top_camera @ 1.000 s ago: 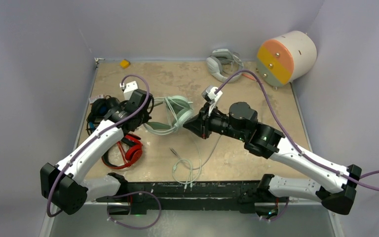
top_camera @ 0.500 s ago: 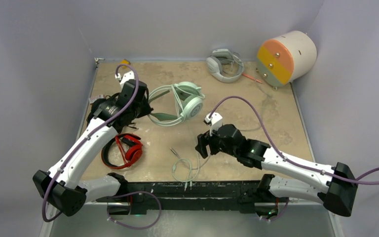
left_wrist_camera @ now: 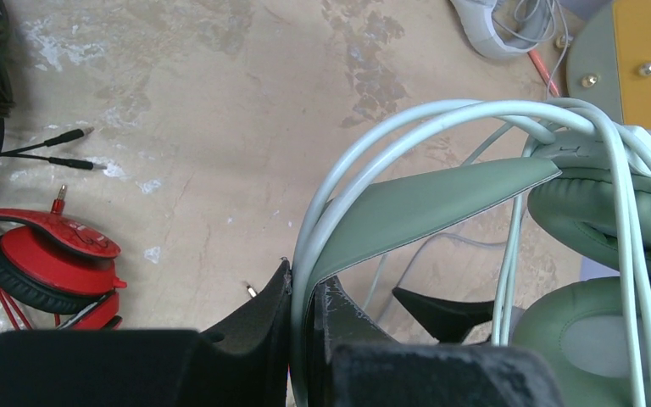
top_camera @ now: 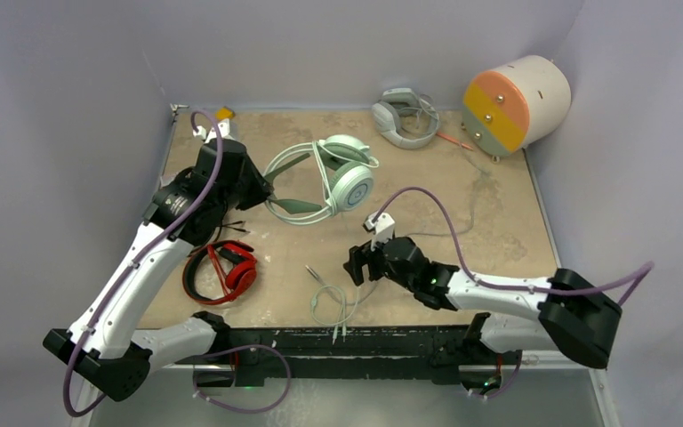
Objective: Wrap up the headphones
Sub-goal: Wrap the headphones cable around the headphones.
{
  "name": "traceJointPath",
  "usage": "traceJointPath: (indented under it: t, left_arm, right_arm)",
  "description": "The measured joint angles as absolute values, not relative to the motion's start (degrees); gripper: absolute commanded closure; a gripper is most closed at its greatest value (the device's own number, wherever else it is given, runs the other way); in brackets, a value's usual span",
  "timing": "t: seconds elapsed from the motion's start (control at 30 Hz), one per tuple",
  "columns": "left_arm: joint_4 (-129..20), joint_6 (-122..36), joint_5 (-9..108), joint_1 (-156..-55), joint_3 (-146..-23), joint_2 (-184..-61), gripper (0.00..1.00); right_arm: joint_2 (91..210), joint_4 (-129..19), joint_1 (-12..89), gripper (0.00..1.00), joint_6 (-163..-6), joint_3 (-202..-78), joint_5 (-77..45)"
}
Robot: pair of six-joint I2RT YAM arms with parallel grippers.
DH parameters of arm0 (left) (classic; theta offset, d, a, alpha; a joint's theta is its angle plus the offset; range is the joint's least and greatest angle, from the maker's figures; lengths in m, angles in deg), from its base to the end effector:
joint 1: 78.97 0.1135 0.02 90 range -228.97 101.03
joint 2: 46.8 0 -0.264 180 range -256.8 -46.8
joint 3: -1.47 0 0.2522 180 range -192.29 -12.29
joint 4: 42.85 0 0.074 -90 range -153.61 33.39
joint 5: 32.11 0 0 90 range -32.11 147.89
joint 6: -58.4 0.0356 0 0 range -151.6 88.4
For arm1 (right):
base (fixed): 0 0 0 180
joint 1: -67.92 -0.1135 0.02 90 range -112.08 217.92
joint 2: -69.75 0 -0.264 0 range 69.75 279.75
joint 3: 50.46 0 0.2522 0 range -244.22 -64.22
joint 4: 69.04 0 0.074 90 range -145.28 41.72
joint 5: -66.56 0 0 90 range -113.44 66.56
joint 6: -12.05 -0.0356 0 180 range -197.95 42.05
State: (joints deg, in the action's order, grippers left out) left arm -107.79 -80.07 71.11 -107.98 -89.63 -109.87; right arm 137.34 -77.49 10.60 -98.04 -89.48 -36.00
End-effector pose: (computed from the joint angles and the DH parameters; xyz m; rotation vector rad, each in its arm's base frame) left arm 0.1875 -0.0947 0.4021 -0.5057 2.1829 -0.4971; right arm 0.1377 0.2003 0.1995 -0.4854 1.9156 0.6916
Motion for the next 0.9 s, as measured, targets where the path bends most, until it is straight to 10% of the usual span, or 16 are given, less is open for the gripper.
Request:
traceJointPath:
  t: [0.3, 0.5, 0.9]
  left_arm:
    - [-109.0, -80.5, 70.4, -108.0, -90.1, -109.8, 1.0]
    - [-109.1, -80.6, 70.5, -108.0, -90.5, -109.8, 1.0]
    - [-109.1, -83.3, 81.8, -108.1, -90.9, -113.5, 1.0]
  right_arm:
    - [151.8, -83.1, 10.6, 0.38, -98.1, -93.4, -38.4]
    - [156.4, -85.0, 10.2, 0.98, -98.2, -94.5, -37.3]
    - [152.3, -73.1, -13.5, 1.0, -86.5, -105.8, -57.1]
